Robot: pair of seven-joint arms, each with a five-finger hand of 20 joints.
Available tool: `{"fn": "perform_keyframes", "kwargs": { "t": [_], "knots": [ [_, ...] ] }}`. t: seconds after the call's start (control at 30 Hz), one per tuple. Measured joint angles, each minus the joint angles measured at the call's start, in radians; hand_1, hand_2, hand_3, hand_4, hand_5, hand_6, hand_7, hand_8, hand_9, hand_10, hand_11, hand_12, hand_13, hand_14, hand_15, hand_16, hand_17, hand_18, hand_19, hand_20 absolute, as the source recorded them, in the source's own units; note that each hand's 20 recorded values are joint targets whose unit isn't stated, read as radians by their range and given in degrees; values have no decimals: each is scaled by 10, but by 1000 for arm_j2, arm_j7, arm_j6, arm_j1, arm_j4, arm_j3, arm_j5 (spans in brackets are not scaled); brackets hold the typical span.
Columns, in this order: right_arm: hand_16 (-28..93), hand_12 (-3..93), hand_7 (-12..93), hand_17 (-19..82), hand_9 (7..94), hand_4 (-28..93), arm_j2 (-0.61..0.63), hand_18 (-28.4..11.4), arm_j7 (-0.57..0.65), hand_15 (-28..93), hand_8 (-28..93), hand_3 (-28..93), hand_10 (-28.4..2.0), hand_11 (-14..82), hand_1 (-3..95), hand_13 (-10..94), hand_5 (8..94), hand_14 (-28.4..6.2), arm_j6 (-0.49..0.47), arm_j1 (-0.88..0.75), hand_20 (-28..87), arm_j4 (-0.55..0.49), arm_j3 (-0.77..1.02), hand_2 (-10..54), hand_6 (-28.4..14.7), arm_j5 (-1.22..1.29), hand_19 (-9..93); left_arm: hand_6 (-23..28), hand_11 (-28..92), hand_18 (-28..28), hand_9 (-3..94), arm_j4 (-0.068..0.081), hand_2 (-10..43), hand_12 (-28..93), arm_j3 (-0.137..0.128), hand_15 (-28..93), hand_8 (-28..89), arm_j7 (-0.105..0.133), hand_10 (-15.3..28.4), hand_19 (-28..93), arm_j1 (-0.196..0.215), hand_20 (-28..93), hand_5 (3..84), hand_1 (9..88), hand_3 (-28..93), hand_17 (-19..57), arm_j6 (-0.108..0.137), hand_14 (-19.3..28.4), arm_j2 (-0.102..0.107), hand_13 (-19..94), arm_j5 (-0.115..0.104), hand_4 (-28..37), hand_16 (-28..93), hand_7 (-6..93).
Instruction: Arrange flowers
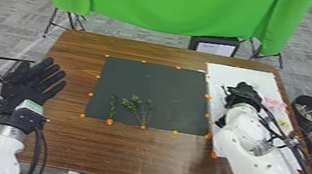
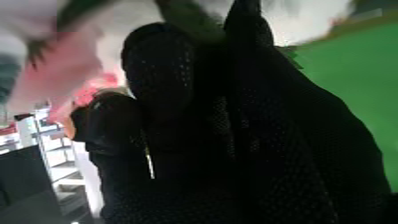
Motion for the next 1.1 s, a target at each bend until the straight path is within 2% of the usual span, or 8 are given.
{"fn": "perform_keyframes", "kwargs": {
  "t": [0.33, 0.67, 0.8, 0.9, 1.03, 1.1],
  "knots": [
    [447, 506, 652, 515, 851, -166, 16, -232, -15, 445, 169, 756, -101, 180, 609, 861, 622, -37, 27, 7, 317, -124, 4, -95, -15, -19, 932, 110, 206, 166, 405, 0, 136, 124, -6, 374, -71, -2, 168, 390, 0, 96, 485, 263, 728, -56, 0, 171, 0, 283, 0, -283, -72, 126],
    [445, 506, 646, 514, 848, -158, -32, -233, -19, 453, 180, 755, -103, 182, 606, 856, 619, -41, -21, -33, 320, -304, -29, -95, -16, -97, 932, 110, 204, 165, 405, 0, 138, 124, -13, 373, -71, -7, 168, 389, 0, 97, 485, 261, 727, -55, 0, 170, 15, 283, 1, -283, -72, 125],
    [443, 508, 646, 513, 847, -153, -54, -233, -55, 454, 180, 755, -102, 183, 603, 856, 617, -42, -48, -45, 320, -322, -89, -95, -15, -95, 932, 110, 205, 166, 405, -1, 140, 125, -12, 375, -71, -4, 168, 390, -1, 97, 486, 260, 727, -57, 2, 170, 18, 283, -2, -283, -71, 125],
    [443, 509, 646, 512, 847, -152, -68, -234, -80, 456, 177, 754, -103, 184, 602, 854, 617, -44, -82, -58, 320, -312, -116, -95, -15, -83, 932, 111, 205, 166, 405, 0, 141, 125, 9, 374, -71, 2, 168, 389, -15, 97, 486, 260, 726, -57, 2, 170, 20, 282, -6, -283, -72, 125],
    [440, 508, 647, 511, 847, -152, -84, -235, -82, 457, 175, 755, -103, 186, 600, 854, 617, -45, -112, -84, 319, -286, -132, -95, -14, -75, 932, 110, 206, 166, 395, 8, 142, 126, 56, 373, -71, 2, 169, 390, -60, 97, 486, 259, 728, -57, 5, 169, 22, 276, -10, -283, -71, 127],
    [439, 508, 648, 511, 847, -152, -83, -235, -80, 457, 175, 755, -104, 187, 600, 854, 617, -45, -112, -90, 319, -271, -153, -95, -13, -80, 932, 111, 208, 166, 395, 11, 142, 128, 71, 374, -71, 2, 168, 390, -85, 97, 487, 259, 729, -57, 11, 169, 23, 276, -14, -283, -70, 128]
  ]
}}
